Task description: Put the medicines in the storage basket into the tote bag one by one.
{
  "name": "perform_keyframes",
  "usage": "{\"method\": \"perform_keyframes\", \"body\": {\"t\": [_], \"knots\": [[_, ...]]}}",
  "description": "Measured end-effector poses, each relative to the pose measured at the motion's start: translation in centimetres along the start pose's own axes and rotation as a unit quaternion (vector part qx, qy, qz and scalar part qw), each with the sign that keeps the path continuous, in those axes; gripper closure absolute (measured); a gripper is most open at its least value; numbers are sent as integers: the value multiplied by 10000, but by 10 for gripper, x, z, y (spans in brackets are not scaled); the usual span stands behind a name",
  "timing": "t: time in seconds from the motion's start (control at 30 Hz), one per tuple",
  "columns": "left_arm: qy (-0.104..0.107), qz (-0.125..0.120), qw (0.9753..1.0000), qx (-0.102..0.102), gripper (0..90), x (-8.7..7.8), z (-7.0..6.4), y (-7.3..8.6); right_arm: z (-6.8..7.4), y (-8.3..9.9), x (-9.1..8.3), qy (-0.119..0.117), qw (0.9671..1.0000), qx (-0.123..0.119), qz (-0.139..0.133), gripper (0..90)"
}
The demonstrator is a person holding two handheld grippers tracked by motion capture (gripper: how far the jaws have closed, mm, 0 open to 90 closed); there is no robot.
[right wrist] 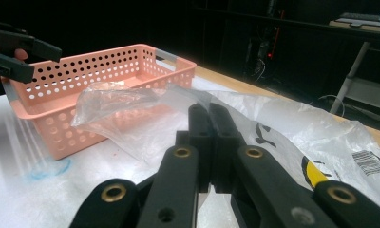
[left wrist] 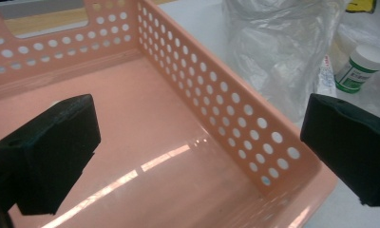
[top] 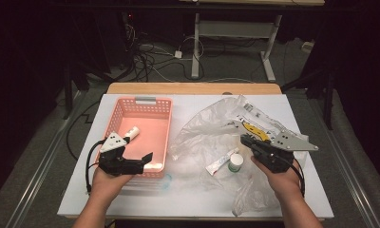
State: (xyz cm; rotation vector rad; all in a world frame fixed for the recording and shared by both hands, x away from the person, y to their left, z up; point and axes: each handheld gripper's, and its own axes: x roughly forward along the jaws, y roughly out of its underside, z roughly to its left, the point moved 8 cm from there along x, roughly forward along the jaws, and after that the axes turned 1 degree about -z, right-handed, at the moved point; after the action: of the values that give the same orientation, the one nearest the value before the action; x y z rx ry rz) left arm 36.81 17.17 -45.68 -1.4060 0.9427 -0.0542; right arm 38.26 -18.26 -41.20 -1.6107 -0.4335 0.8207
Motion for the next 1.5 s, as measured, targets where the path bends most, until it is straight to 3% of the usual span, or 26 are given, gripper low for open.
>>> {"method": "perform_keyframes", "body": {"t": [0.23, 0.43, 0.63, 0.77, 0.9, 1.07, 1.27, 1.5], "knots": [[-160, -4, 9998, -145, 0, -8, 17, 5, 0, -1, 0, -10, 10000, -6, -10, 900], [-93, -33, 9998, -165, 0, -8, 16, 3, 1, 0, 0, -5, 10000, 10, 8, 900], [46, -100, 9994, -332, 0, -6, 15, -13, 0, -1, 0, -11, 10000, -5, -20, 900], [-121, -48, 9998, -156, 0, 0, 21, -22, 0, -2, 1, -23, 10000, 29, -21, 900], [-116, -15, 9997, -212, 0, 6, 30, -32, 1, -2, 1, -32, 10000, 30, -24, 900], [-60, 175, 9990, -409, 18, 16, 42, -40, 2, 0, 3, -53, 10000, 24, 6, 900], [-134, 405, 9986, -326, 46, 32, 53, -47, 1, 1, 3, -63, 10000, 45, 16, 900], [-255, 831, 9949, -502, 55, 57, 71, -40, 2, 1, 4, -82, 10000, 41, 22, 900]]}}
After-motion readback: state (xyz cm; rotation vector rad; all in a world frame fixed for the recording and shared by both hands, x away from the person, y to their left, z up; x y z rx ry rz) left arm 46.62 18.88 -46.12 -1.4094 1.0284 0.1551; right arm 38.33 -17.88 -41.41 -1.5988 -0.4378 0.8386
